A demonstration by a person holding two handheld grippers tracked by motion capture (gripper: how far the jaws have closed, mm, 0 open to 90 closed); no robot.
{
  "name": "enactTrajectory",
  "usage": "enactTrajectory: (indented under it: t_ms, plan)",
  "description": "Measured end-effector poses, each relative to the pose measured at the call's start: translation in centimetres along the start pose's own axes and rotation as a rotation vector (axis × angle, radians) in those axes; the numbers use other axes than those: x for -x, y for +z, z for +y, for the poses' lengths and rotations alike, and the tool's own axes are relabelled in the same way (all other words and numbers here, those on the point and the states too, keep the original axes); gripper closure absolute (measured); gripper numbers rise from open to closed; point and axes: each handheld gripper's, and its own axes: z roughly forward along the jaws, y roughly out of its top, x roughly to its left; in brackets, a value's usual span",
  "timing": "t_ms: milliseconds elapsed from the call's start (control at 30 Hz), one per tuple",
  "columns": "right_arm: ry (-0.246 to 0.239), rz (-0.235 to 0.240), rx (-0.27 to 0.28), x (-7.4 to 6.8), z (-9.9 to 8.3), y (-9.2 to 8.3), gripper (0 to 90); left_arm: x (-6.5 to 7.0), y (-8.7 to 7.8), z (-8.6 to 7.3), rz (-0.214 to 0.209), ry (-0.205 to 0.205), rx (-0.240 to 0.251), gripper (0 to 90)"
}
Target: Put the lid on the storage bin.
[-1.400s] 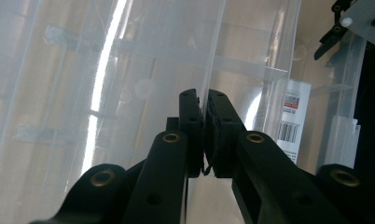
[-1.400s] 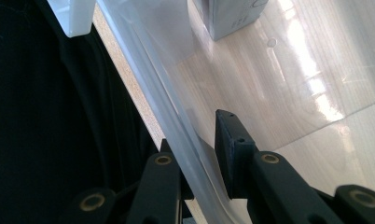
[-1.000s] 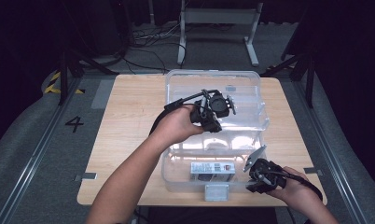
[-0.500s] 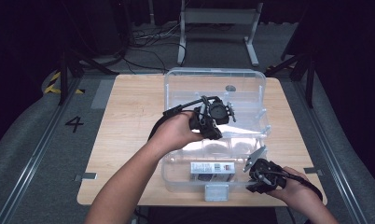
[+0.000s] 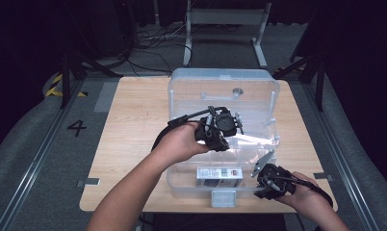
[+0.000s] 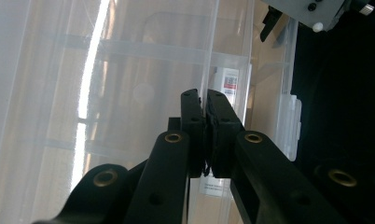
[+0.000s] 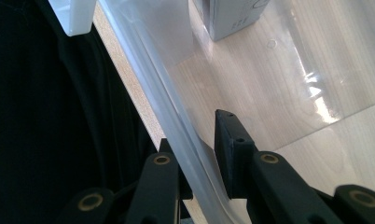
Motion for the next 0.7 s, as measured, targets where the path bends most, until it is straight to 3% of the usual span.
enactTrajectory:
  t_ms: [700]
  plan:
    - [-0.014, 0.004, 0.006, 0.0, 0.0, 0.0, 78.3, 1.8, 1.0, -0.2, -0.036, 0.029, -0.035, 87.2]
